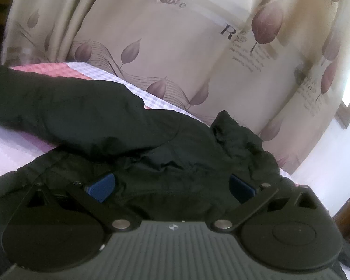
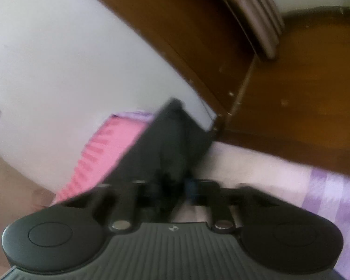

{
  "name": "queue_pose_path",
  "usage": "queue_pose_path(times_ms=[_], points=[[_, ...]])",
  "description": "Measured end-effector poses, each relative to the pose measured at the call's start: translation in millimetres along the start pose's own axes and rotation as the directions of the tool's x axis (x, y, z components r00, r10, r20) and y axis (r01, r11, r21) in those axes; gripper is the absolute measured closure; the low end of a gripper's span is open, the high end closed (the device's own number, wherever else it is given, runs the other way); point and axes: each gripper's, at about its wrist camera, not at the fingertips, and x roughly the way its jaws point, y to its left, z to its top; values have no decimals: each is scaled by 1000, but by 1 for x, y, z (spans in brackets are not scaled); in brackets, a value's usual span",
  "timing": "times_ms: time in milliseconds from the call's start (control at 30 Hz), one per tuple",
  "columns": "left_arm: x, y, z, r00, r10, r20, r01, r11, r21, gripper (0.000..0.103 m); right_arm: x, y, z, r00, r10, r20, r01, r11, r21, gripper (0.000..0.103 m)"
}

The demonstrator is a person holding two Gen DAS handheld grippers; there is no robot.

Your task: Fold large clothes

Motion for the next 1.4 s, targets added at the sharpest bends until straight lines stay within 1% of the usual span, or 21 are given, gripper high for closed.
queue_pose_path(times_ms=[100, 133, 200, 300, 367, 400, 467, 533, 600, 633, 700, 800, 900, 933, 967, 1033, 1100, 1167, 1200, 1233, 1400], points=[[1, 1, 0, 1000, -1, -1, 1, 1000, -8, 0, -4, 8, 11, 1000, 1, -1, -1, 1000, 29, 98], [0, 2, 0, 1000, -4, 1, 4, 1000, -13, 0, -9, 17, 14, 999, 45, 24, -46, 998, 41, 98], [-1, 4, 0, 1000, -11, 7, 11, 1000, -25, 0, -25, 50, 19, 982, 174, 73, -176, 984, 27, 98], [-2, 7, 0, 1000, -22, 18, 23, 999, -44, 0, -49, 125, 16, 938, 339, 76, -334, 940, -70, 98], [-4, 8, -1, 999, -27, 32, 28, 998, -60, 0, -62, 178, 4, 888, 457, 48, -449, 886, -119, 98], [-6, 10, -1, 999, -29, 40, 31, 997, -69, 0, -68, 203, -6, 856, 516, 28, -507, 850, -144, 98], [-9, 12, 0, 998, -34, 54, 38, 995, -87, 0, -76, 250, -33, 778, 627, -31, -623, 765, -160, 98], [-11, 14, 0, 997, -34, 65, 41, 994, -100, 0, -77, 291, -68, 701, 705, -107, -712, 684, -160, 98], [-12, 16, 0, 997, -35, 75, 43, 993, -109, 0, -72, 321, -107, 631, 754, -183, -776, 619, -125, 98], [-13, 16, 0, 996, -34, 81, 43, 992, -115, 0, -68, 336, -131, 587, 776, -231, -808, 581, -98, 98], [-16, 19, 0, 995, -34, 94, 46, 990, -130, 0, -59, 356, -176, 535, 785, -313, -839, 537, -89, 98], [-19, 23, 0, 993, -29, 113, 46, 987, -154, 0, -41, 370, -243, 482, 766, -426, -858, 511, -52, 98], [-21, 26, 0, 992, -36, 123, 56, 984, -168, 0, -27, 373, -303, 457, 731, -507, -855, 518, -24, 98], [-21, 26, 0, 991, -34, 126, 56, 984, -170, 0, -21, 372, -321, 454, 718, -528, -850, 526, -17, 98], [-22, 27, 0, 991, -36, 129, 58, 983, -172, 0, -15, 375, -336, 462, 700, -545, -845, 535, -29, 98], [-22, 28, 0, 990, -39, 135, 63, 982, -180, 0, -4, 372, -362, 494, 646, -582, -825, 559, -80, 98], [-23, 30, 0, 989, -43, 140, 69, 979, -189, 0, 4, 366, -379, 501, 607, -617, -812, 575, -95, 98], [-24, 31, 0, 988, -45, 146, 74, 977, -198, 0, 6, 361, -393, 500, 572, -651, -807, 580, -110, 98], [-24, 32, 0, 988, -46, 147, 75, 976, -202, 0, 6, 360, -400, 500, 552, -667, -808, 575, -131, 98], [-24, 32, 0, 988, -47, 149, 77, 976, -205, 0, 6, 359, -407, 509, 526, -682, -807, 566, -166, 97], [-25, 34, 0, 988, -48, 149, 79, 974, -210, 0, 9, 353, -435, 562, 390, -729, -790, 514, -334, 94]])
